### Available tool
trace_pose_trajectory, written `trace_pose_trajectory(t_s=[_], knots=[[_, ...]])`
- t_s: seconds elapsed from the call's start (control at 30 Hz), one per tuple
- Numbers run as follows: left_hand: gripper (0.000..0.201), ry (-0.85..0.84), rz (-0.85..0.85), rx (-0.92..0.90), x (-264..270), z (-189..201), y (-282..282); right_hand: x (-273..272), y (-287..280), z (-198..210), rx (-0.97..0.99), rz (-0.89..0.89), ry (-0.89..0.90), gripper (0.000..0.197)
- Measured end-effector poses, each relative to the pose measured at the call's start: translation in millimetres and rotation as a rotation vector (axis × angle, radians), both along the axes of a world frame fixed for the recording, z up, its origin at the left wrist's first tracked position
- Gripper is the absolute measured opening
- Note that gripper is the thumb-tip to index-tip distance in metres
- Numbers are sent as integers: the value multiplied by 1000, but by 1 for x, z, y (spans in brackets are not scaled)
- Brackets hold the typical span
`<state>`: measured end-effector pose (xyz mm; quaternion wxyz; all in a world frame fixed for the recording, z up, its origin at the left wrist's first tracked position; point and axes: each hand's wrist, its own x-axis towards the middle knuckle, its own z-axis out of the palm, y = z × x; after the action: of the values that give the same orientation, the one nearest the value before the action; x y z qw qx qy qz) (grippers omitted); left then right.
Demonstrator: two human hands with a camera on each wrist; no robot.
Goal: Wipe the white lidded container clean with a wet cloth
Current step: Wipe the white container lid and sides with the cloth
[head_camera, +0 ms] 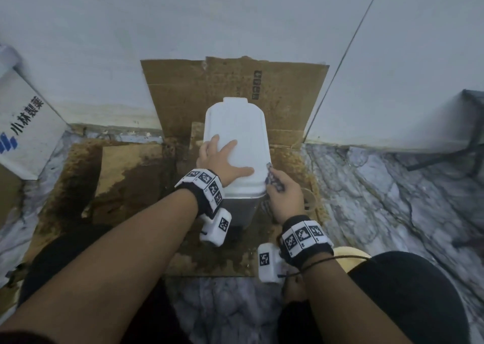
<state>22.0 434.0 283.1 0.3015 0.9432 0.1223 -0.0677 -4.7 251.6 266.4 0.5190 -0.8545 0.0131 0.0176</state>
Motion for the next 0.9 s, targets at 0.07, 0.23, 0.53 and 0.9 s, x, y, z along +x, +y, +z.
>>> trace_pose_trajectory(t_s=[0.07,0.23,0.53,0.9], knots=[[93,8,-17,-6,3,3,-6,-13,0,-6,47,-84,-26,37],[93,0,-1,-49,4,3,-5,-34,17,-13,-23,-153,-117,39],[80,-25,7,-125,5,3,-5,-51,46,-23,-260,-21,-243,44],[68,-34,5,-297,1,16,4,-49,73,-4,-404,390,-142,37]])
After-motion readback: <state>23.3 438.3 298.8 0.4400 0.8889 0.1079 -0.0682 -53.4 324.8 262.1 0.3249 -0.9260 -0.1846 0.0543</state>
